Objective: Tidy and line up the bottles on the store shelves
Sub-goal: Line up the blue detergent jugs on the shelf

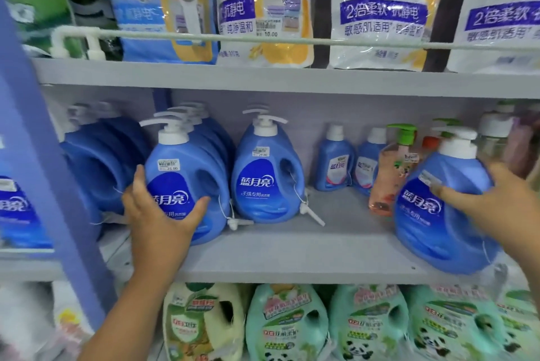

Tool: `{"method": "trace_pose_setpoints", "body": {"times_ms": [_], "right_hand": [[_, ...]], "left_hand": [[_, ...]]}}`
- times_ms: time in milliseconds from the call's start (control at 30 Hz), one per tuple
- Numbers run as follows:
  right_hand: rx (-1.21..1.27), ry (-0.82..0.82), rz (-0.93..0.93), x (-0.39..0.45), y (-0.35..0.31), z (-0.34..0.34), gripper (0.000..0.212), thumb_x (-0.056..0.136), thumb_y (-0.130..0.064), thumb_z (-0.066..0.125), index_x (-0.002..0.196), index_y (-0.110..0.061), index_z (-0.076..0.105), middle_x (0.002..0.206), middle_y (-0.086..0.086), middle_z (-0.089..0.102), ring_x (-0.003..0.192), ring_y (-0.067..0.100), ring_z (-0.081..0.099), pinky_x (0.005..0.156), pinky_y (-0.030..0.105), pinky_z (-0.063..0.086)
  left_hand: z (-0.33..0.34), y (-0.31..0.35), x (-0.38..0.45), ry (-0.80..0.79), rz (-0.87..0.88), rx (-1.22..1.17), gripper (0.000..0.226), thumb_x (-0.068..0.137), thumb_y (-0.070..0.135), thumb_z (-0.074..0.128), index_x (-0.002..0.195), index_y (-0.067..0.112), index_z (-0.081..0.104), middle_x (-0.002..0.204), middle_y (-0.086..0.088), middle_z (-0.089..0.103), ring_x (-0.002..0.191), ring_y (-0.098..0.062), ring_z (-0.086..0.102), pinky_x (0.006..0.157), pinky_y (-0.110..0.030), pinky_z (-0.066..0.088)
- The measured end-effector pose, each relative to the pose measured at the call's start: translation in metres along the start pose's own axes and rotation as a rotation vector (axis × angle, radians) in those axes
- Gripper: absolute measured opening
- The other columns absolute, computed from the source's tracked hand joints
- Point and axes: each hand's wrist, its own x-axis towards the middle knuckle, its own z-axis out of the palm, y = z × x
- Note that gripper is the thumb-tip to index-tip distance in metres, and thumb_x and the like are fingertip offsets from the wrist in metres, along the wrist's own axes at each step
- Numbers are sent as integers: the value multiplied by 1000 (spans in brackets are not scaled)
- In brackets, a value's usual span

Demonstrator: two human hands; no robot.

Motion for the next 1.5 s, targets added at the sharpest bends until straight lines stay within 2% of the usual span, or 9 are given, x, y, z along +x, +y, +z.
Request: {"method": "trace_pose_setpoints", "body": {"times_ms": [133,367,700,833,1067,1167,1300,1400,1500], "right_hand": [[213,-301,-162,-26,-34,17,54,72,-32,88,116,-36,56,100,-20,65,85,2,65,66,30,49],[466,-551,-312,-41,-96,97,60,54,-52,86,107,-51,56,100,-28,71,92,-1,71,68,18,58],[488,-381,-490,-57,-115,173,61,89,-32,77,142,-31,46,133,-4,55,124,13,55,99,28,51],[477,-273,-479,-60,-115,185,66,89,-30,77,146,-27,43,131,-7,48,124,10,48,91,-2,35],[514,-237,-463,-65,-110,188,69,87,-35,78,146,-31,42,132,-13,48,124,-1,48,91,-1,38],[684,-317,-302,-68,-102,180,76,86,-50,72,149,-43,30,141,-27,40,129,-16,40,96,3,39],[1051,-288,226,-47,-98,185,87,76,-85,55,151,-44,40,156,-13,43,141,9,41,117,41,35],[1224,-476,520,-30,-114,190,68,85,-74,58,126,-20,67,103,3,78,101,19,70,92,39,53],[1163,-575,462,-30,-124,196,46,93,-59,60,95,-15,75,78,5,77,79,22,73,81,38,56]], "left_hand": [[0,-2,0,-1,0,-31,115,71,47,88,158,27,14,149,-7,32,133,-27,41,95,-36,46],[-14,-1,3,-6,60,-78,98,77,46,82,155,27,25,154,1,31,140,-20,38,100,-27,41],[-15,-5,23,-135,26,-39,117,72,38,89,157,37,10,153,0,28,140,-25,35,99,-38,49],[-17,-9,21,-143,35,-67,117,71,39,89,158,34,12,154,2,28,140,-23,35,99,-37,47],[-20,-14,19,-169,-2,-161,116,68,46,88,157,37,15,156,10,26,138,-11,36,101,-30,43],[-26,-18,19,-134,-101,-399,101,71,54,74,156,40,20,153,12,36,126,1,49,97,-25,46],[-29,-15,21,-75,-259,-526,66,89,60,54,150,41,39,140,14,54,113,5,57,96,-33,52],[-25,-13,23,-78,-320,-530,47,103,53,43,147,37,46,124,19,56,96,14,53,85,-23,49],[-22,-12,22,-90,-352,-532,47,105,49,39,149,32,45,105,31,52,85,18,49,71,-13,40]]}}
